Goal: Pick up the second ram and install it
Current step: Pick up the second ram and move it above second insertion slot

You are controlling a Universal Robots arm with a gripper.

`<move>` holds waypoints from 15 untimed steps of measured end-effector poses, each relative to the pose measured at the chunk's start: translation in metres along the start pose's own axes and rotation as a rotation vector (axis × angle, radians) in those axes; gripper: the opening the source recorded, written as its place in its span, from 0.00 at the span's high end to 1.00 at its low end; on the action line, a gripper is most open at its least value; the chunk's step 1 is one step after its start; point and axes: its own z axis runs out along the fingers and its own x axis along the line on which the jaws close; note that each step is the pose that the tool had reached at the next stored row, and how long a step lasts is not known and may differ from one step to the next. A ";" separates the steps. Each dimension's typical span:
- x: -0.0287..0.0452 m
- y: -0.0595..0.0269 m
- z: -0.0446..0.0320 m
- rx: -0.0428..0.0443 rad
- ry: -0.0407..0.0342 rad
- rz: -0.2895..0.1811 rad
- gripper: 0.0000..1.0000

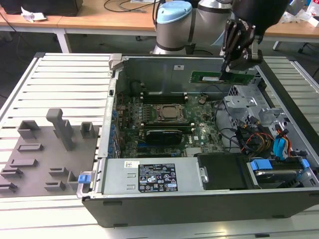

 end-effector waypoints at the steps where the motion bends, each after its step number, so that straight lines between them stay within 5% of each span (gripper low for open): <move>1: -0.0005 -0.0096 -0.0006 -0.0021 0.0001 0.000 0.87; 3: -0.0022 -0.0276 -0.0014 -0.0072 0.0001 0.000 0.87; 8: -0.0035 -0.0303 -0.0009 -0.0090 -0.0055 0.000 0.87; 15: -0.0038 -0.0024 0.0086 -0.0078 -0.0056 0.001 0.87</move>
